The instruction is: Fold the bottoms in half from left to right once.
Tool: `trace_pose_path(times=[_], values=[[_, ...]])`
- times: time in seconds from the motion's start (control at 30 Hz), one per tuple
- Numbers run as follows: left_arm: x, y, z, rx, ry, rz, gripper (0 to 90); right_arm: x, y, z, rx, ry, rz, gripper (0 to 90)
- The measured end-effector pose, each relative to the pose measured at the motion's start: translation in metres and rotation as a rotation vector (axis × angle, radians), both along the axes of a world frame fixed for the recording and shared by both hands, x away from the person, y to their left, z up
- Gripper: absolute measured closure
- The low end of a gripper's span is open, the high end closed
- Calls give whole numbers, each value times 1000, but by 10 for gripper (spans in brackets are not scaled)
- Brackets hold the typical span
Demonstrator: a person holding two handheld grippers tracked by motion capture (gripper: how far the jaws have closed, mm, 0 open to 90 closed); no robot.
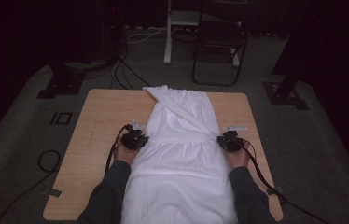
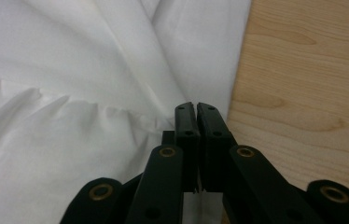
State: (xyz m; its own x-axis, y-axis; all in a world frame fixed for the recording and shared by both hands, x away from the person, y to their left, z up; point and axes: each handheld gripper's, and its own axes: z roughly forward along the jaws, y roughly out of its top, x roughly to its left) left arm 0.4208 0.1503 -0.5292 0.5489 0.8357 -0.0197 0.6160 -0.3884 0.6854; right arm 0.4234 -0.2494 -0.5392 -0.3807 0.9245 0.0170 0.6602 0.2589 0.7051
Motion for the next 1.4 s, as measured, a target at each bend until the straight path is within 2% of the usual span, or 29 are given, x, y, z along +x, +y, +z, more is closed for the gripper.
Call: trace_pose_path(times=[0.1, 0.2, 0.3, 0.4, 0.53, 0.6, 0.67, 0.7, 0.77, 0.83, 0.93, 1.03, 1.07, 1.1, 1.17, 1.23, 1.33, 1.4], values=[[-13, 5, -1, -12, -4, 6, 858, -9, 0, -1, -1, -7, 12, 884], [-34, 13, -3, -25, -15, 1, 860, -23, 2, -1, -19, -15, 43, 886], [-56, 18, -5, -29, -27, -5, 859, -47, 1, -1, -23, -16, 77, 886], [-84, 25, -7, -44, -26, -22, 858, -71, -1, -1, -21, -18, 102, 887], [-115, 28, -5, -25, -15, -43, 855, -107, -7, -1, 14, 4, 128, 888], [-124, 26, -4, -2, -23, -56, 849, -118, -9, -1, 15, 9, 133, 888], [-124, 25, -3, 3, -27, -60, 805, -125, -11, 0, 17, 27, 137, 865], [-123, 24, -3, -5, -29, -60, 742, -126, -12, 2, 13, 35, 142, 798], [-119, 24, 0, -23, -45, -64, 611, -124, -12, 6, 23, 16, 162, 610], [-113, 24, 5, -34, -64, -68, 542, -115, -9, 16, 41, -18, 182, 504], [-102, 21, 12, -46, -84, -70, 513, -101, 2, 31, 49, -60, 221, 451], [-95, 17, 11, -60, -85, -63, 502, -74, 27, 42, 46, -76, 278, 426], [-95, 15, 9, -49, -85, -68, 498, -68, 33, 43, 43, -81, 289, 424], [-95, 14, 8, -46, -83, -66, 493, -58, 45, 43, 31, -93, 304, 420], [-96, 14, 5, -39, -77, -71, 489, -42, 64, 42, 17, -89, 336, 403], [-96, 14, 4, -39, -77, -70, 483, -30, 83, 39, 21, -84, 366, 380], [-96, 14, 2, -50, -70, -66, 480, -15, 106, 34, 6, -80, 391, 335], [-97, 13, -1, -46, -61, -69, 475, -4, 119, 29, -7, -64, 387, 323]])
